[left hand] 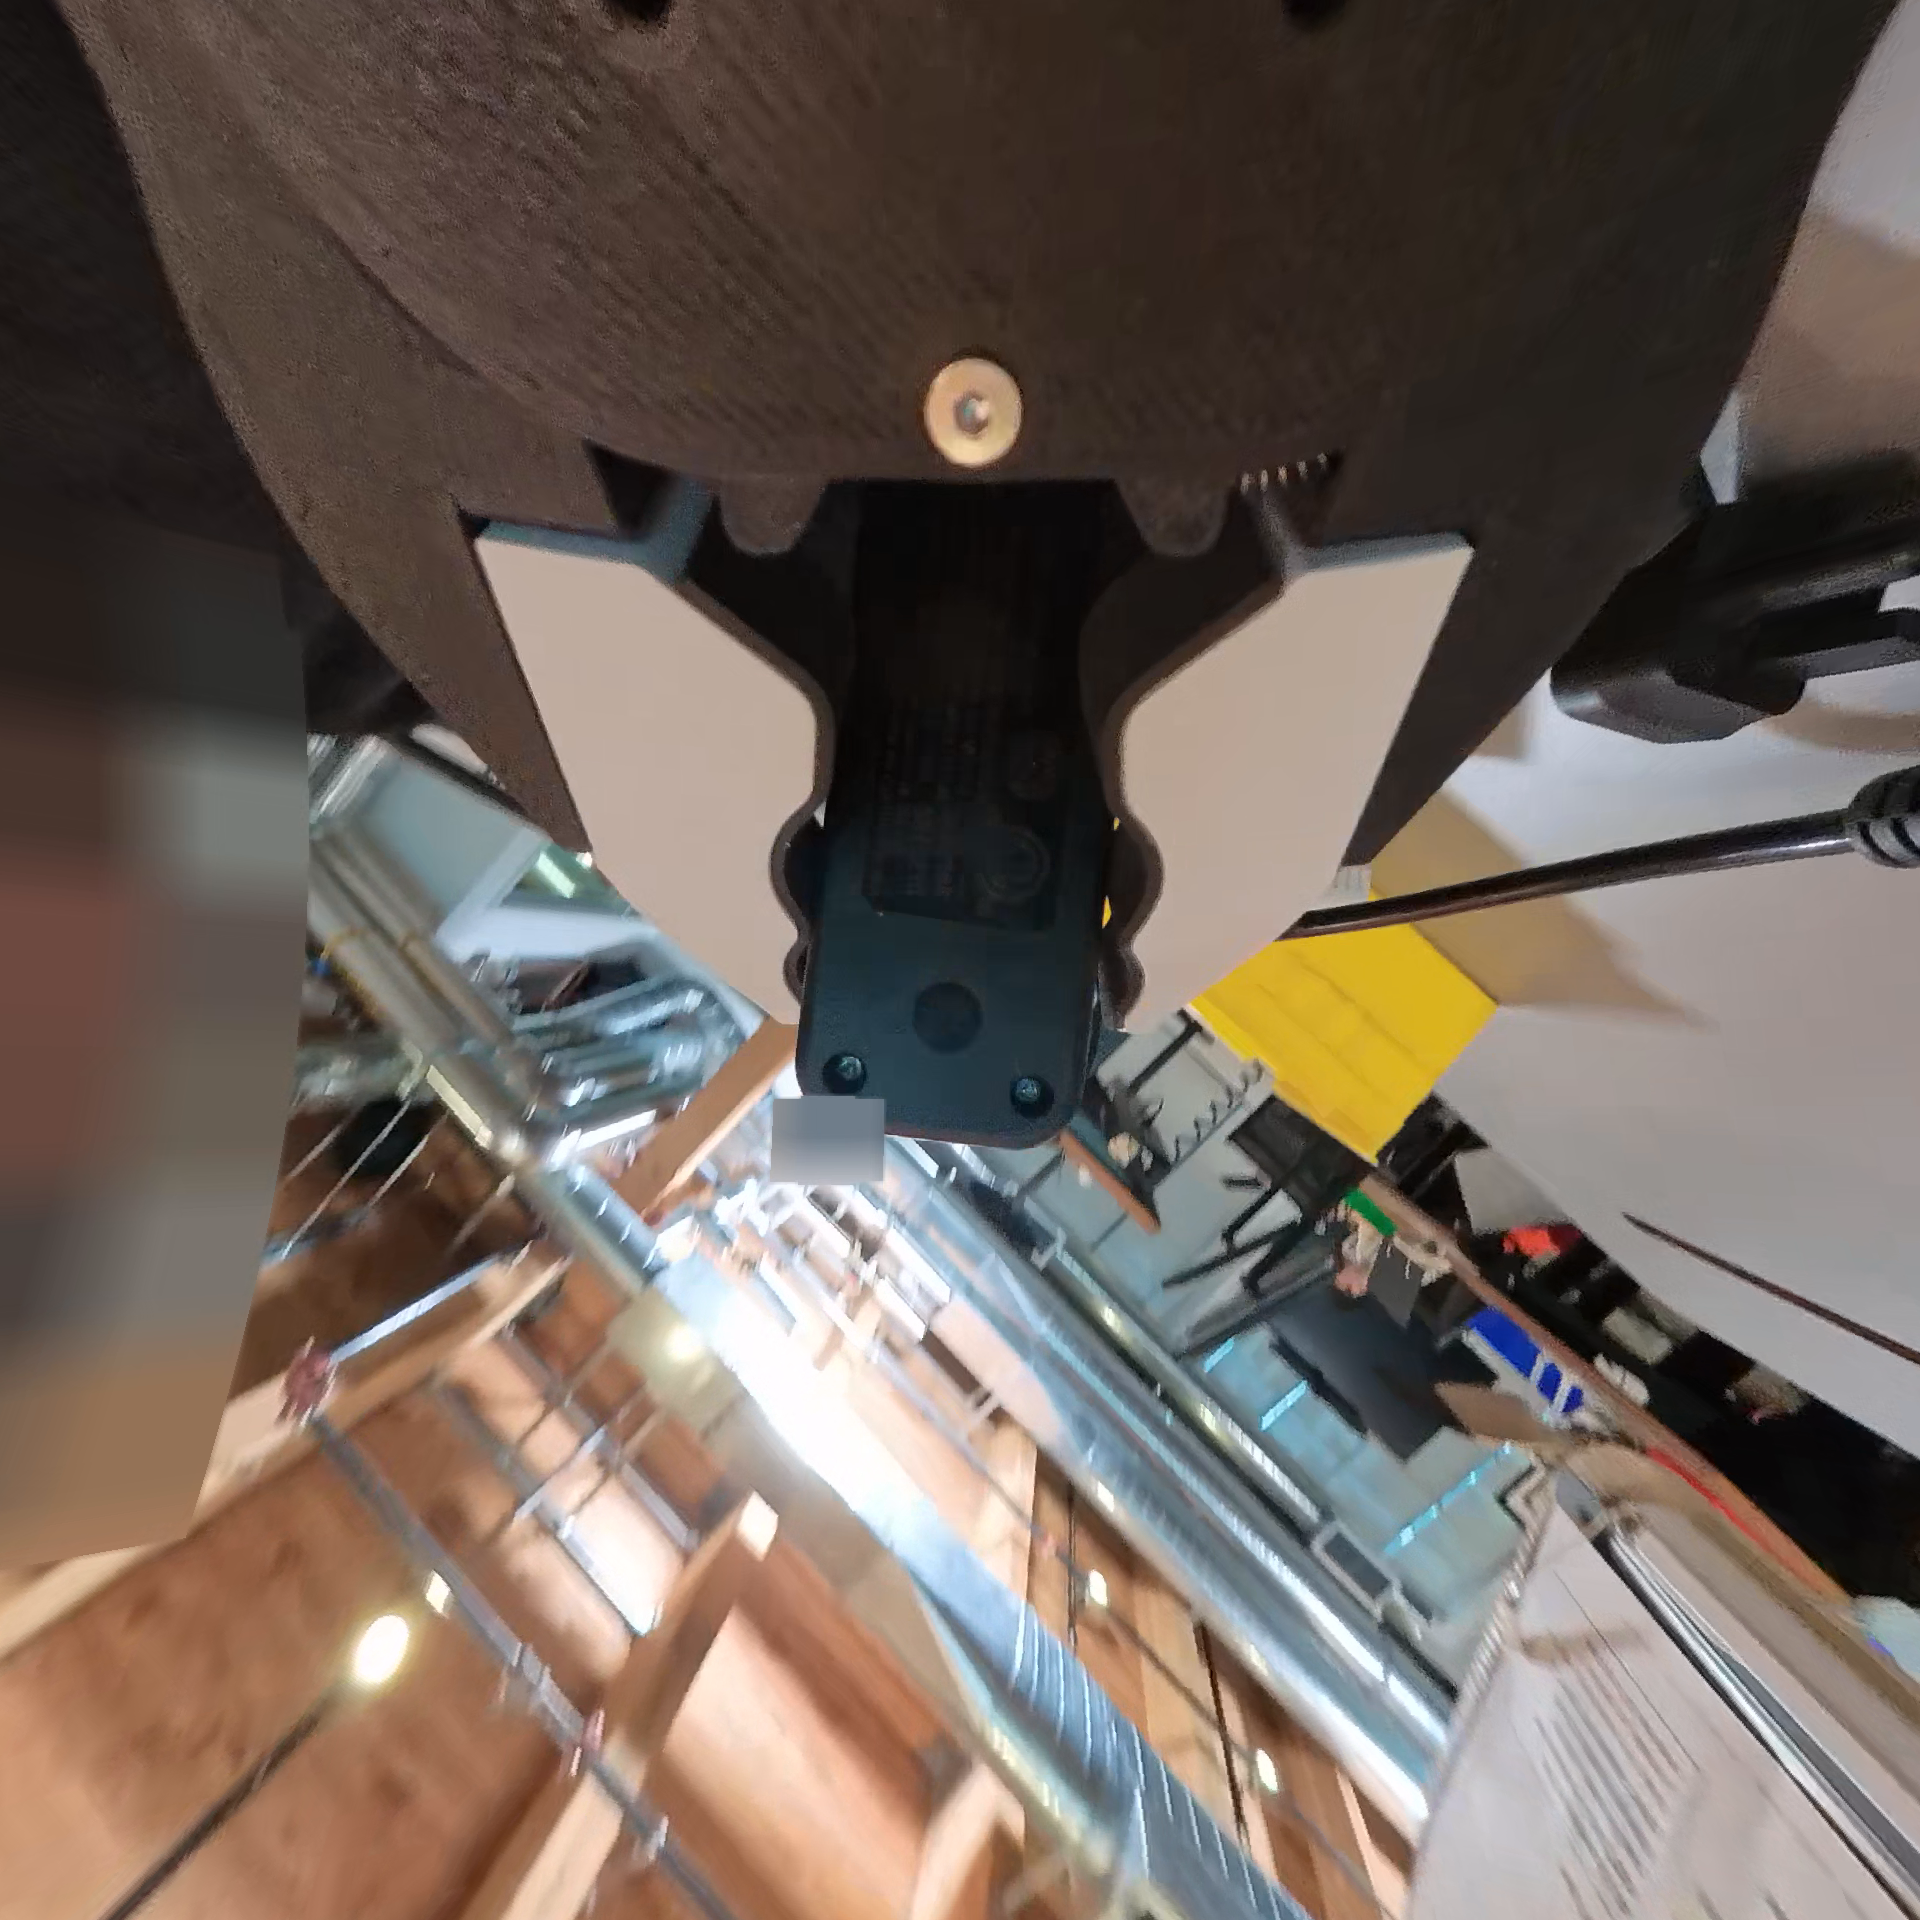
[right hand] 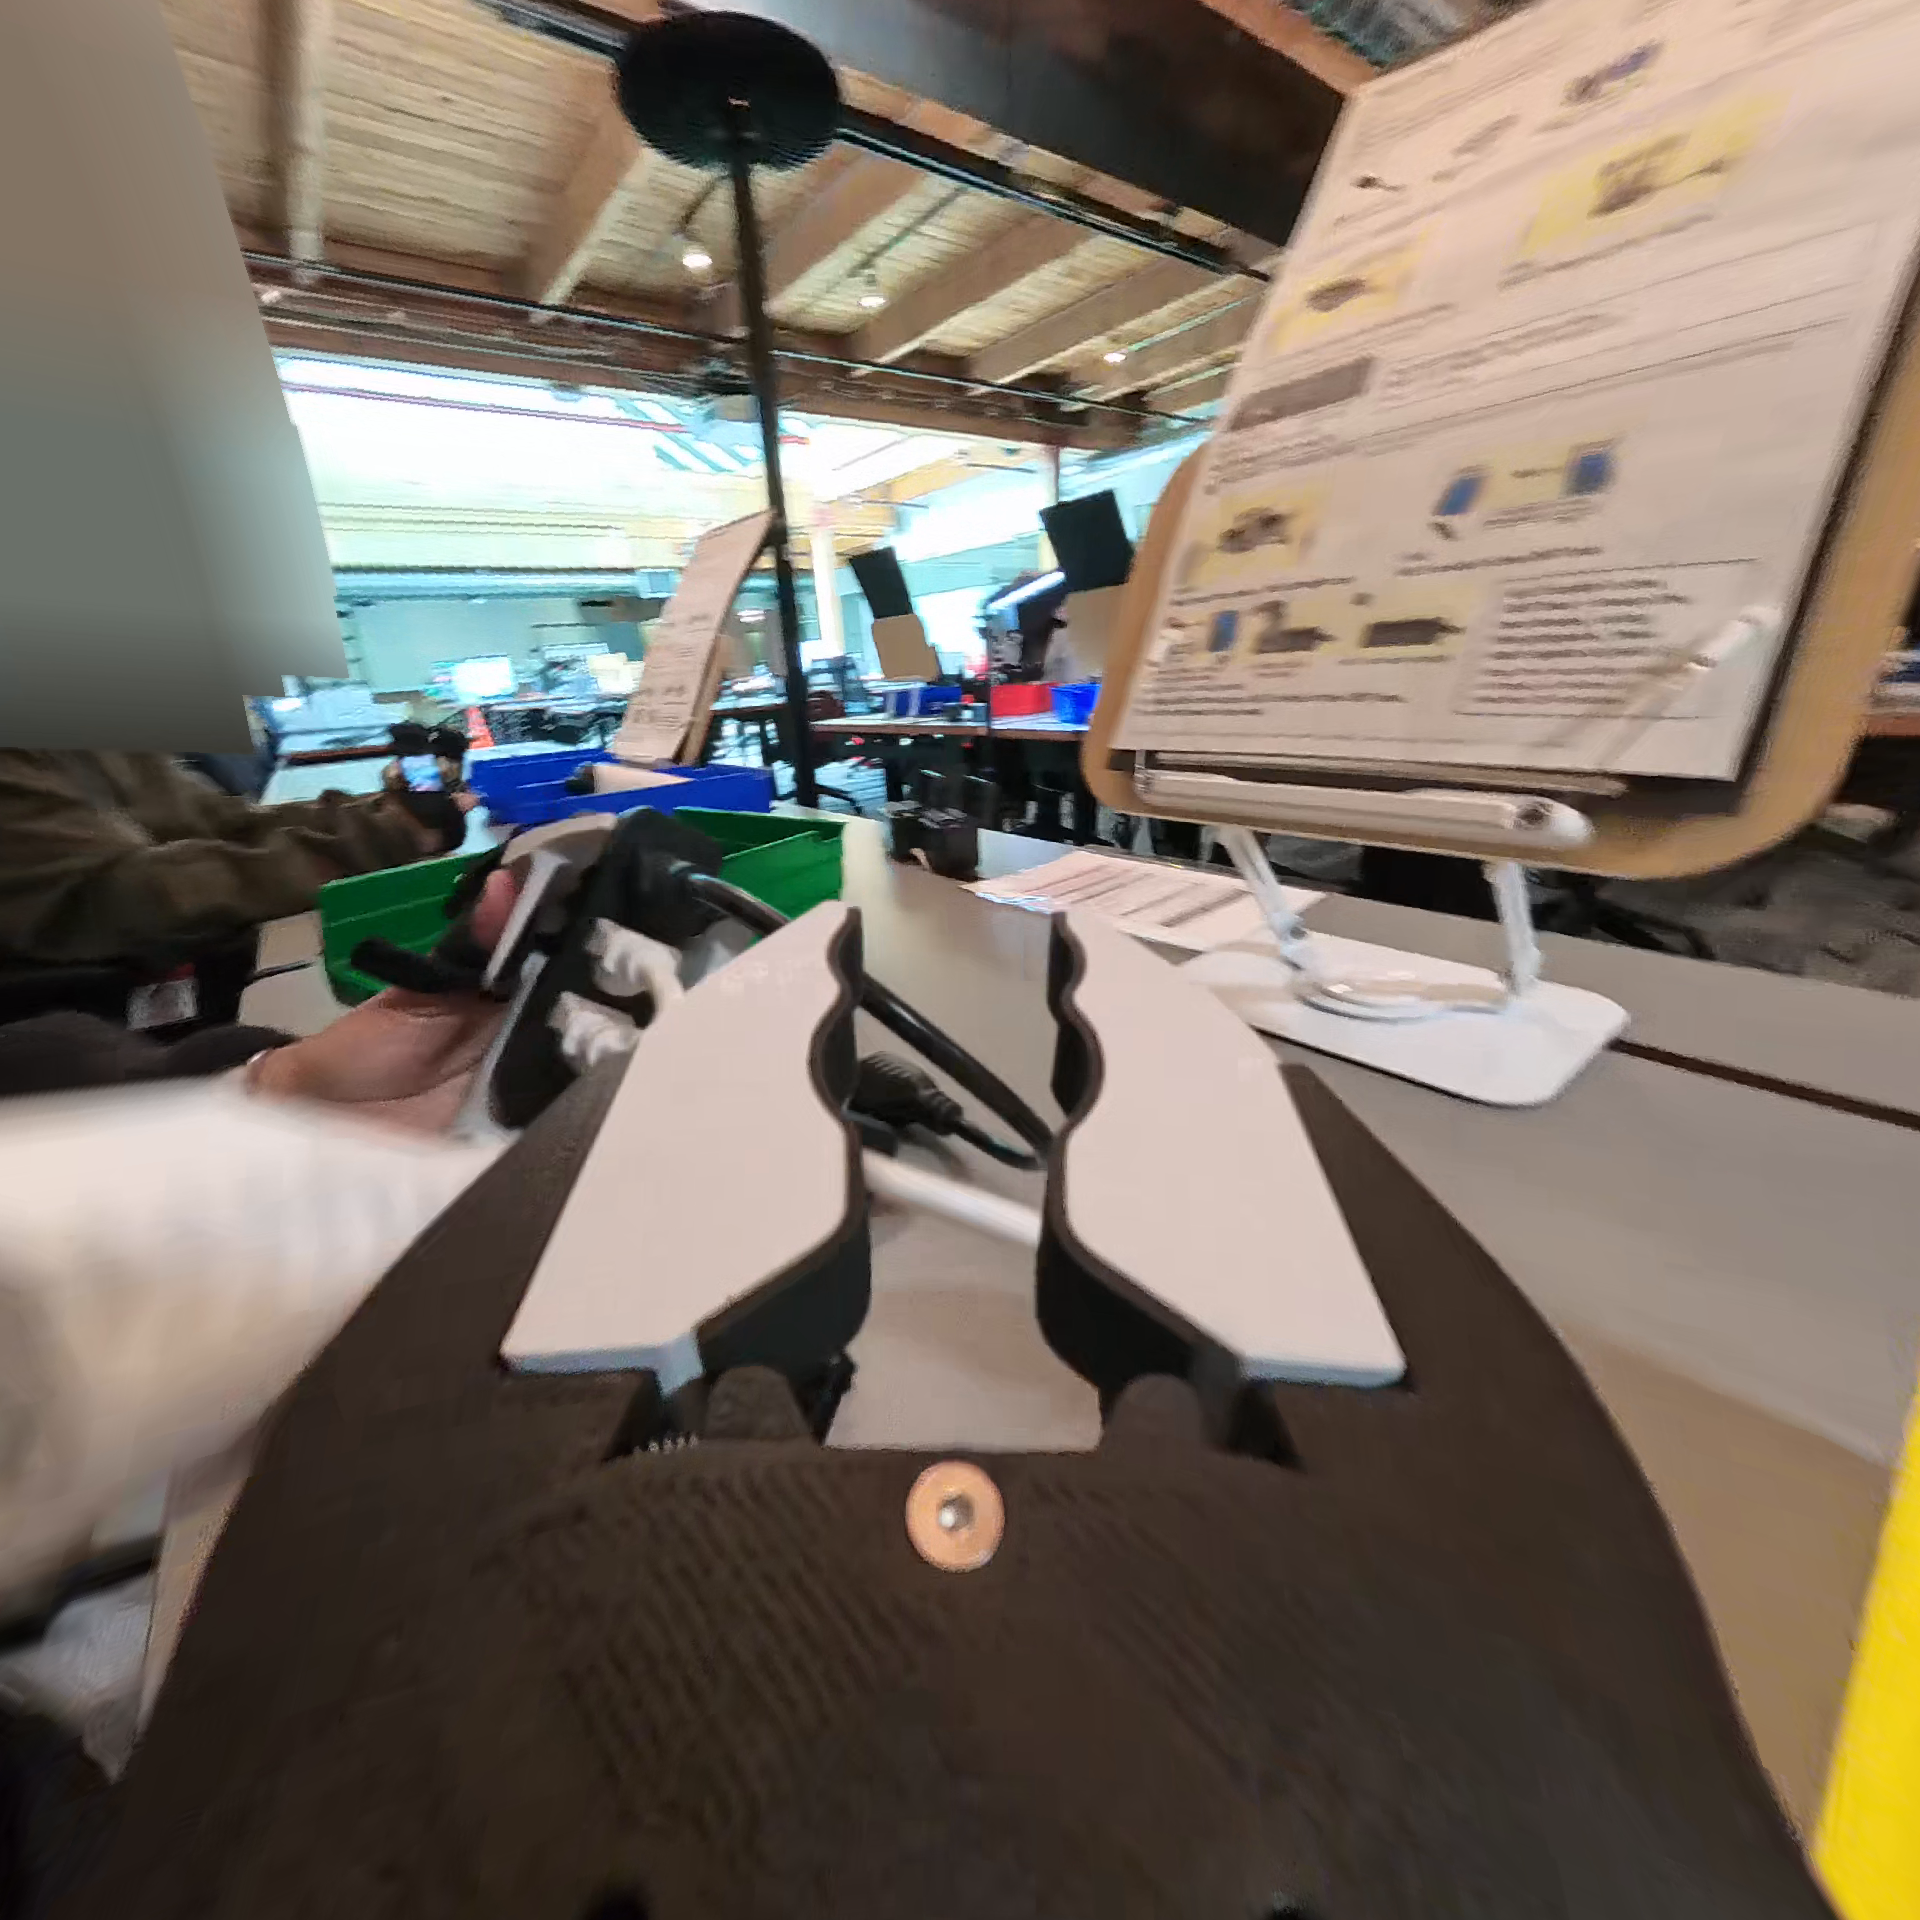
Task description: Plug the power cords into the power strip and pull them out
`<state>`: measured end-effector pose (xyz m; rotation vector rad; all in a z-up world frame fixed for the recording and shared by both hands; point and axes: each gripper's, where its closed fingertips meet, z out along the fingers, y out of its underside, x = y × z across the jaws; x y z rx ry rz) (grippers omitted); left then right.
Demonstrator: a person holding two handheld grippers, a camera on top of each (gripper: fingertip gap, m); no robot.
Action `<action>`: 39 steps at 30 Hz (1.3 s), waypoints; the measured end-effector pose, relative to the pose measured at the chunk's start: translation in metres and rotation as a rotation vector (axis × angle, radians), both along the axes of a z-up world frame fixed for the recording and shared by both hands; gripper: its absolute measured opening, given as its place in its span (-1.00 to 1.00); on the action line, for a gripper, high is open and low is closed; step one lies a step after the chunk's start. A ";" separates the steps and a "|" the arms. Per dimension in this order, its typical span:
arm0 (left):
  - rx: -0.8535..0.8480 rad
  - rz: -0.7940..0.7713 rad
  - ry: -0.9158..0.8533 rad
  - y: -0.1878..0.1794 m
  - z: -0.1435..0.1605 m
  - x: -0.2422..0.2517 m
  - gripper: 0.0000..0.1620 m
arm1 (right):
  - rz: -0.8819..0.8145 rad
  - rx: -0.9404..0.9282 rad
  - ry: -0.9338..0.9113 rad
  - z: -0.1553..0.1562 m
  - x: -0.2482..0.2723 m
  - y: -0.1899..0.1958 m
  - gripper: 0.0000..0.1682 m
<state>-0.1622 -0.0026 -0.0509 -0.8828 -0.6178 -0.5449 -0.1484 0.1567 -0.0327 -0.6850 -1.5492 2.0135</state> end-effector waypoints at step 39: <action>-0.309 0.055 0.499 0.061 0.017 0.063 0.82 | 0.472 -0.196 -0.334 -0.019 0.043 -0.075 -0.92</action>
